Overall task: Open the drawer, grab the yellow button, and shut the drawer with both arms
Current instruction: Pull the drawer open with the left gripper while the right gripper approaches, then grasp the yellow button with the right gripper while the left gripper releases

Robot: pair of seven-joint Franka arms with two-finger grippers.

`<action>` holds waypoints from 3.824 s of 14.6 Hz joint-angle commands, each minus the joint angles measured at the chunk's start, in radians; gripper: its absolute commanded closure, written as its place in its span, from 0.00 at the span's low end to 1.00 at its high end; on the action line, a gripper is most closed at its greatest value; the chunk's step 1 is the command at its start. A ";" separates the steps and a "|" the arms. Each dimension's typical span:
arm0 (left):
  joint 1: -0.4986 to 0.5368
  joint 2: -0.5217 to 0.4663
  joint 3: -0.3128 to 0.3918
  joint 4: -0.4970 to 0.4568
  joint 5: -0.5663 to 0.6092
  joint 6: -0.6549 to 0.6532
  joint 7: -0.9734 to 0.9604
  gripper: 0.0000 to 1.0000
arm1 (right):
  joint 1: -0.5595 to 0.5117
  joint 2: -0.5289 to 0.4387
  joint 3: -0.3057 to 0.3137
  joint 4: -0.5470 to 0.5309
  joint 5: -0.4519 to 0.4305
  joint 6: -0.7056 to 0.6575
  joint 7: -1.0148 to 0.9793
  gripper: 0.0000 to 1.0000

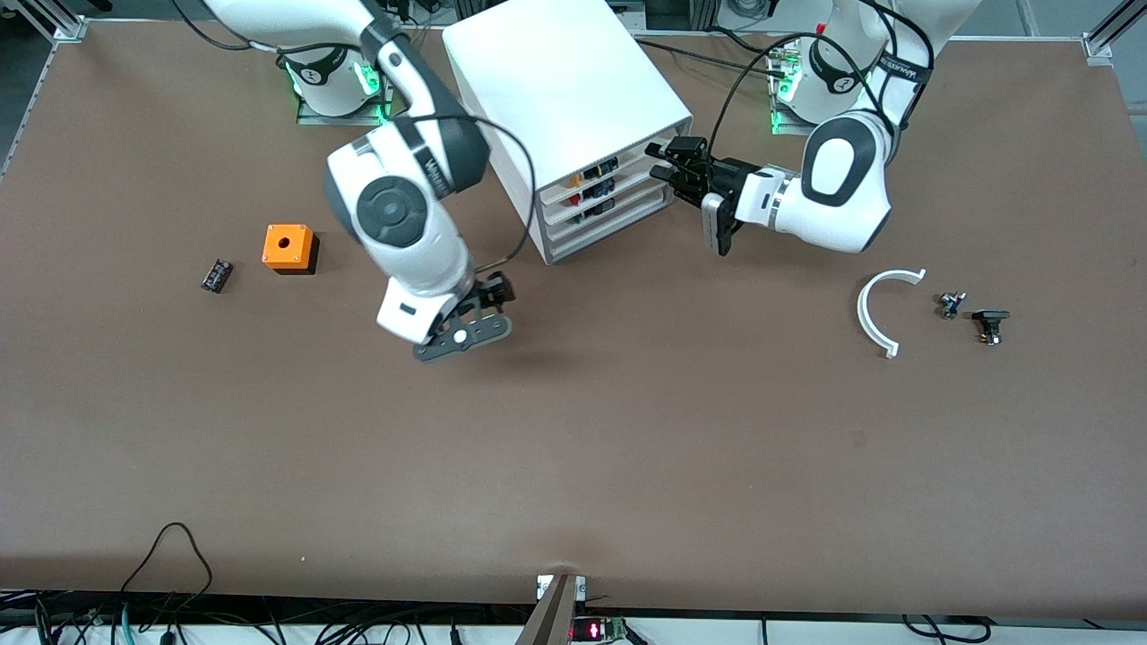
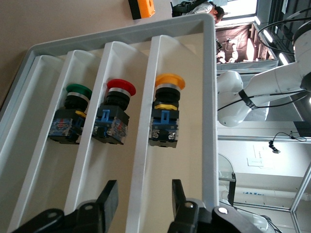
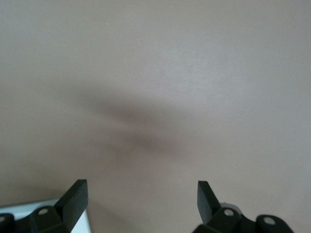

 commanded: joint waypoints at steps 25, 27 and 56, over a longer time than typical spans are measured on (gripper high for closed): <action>0.271 0.264 -0.074 0.355 0.415 -0.002 0.062 1.00 | 0.069 0.182 -0.005 0.340 0.034 -0.026 1.128 0.00; 0.273 0.269 -0.074 0.365 0.415 -0.020 0.057 1.00 | 0.111 0.182 -0.006 0.346 0.034 -0.019 1.128 0.00; 0.262 0.238 -0.091 0.982 1.180 -0.389 -0.566 0.00 | 0.375 0.255 -0.005 0.430 0.034 0.068 1.422 1.00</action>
